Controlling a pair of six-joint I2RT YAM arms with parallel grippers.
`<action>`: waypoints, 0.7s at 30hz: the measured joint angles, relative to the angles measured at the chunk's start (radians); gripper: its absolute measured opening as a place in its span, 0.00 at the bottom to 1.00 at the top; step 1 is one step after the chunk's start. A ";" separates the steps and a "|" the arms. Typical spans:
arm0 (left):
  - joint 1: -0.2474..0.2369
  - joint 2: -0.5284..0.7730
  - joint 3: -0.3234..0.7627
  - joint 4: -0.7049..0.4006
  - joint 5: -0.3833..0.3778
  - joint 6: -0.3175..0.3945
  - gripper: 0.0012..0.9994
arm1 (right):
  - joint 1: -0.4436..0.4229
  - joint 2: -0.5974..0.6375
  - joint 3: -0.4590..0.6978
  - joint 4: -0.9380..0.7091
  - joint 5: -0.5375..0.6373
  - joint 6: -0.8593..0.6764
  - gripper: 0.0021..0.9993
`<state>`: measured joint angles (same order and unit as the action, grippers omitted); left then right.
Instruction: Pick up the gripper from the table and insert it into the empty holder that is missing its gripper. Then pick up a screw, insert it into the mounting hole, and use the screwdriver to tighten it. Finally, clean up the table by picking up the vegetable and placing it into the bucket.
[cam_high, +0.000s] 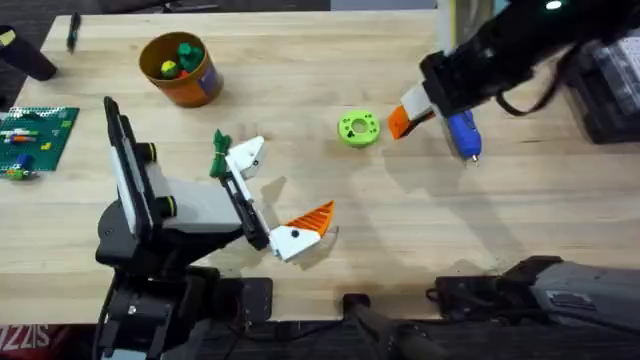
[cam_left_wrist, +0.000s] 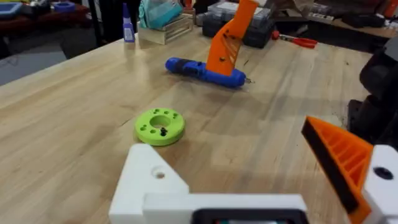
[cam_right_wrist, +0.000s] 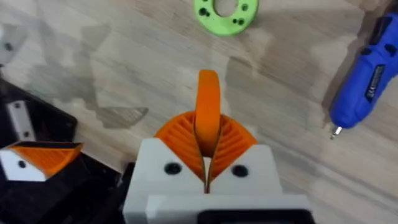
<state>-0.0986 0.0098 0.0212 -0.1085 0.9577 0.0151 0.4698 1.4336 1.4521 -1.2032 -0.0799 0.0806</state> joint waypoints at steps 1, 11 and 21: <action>0.000 0.000 0.000 0.000 0.000 0.000 0.99 | 0.000 -0.015 0.000 -0.009 -0.020 0.005 0.02; 0.000 0.000 0.000 0.000 0.000 0.000 0.99 | 0.000 -0.280 -0.249 0.172 -0.106 0.132 0.02; 0.000 0.000 0.000 0.000 0.000 0.000 0.99 | -0.113 -0.270 -0.557 0.507 -0.520 0.144 0.02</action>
<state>-0.0986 0.0099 0.0212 -0.1085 0.9577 0.0147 0.3568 1.1639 0.8952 -0.6958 -0.5995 0.2251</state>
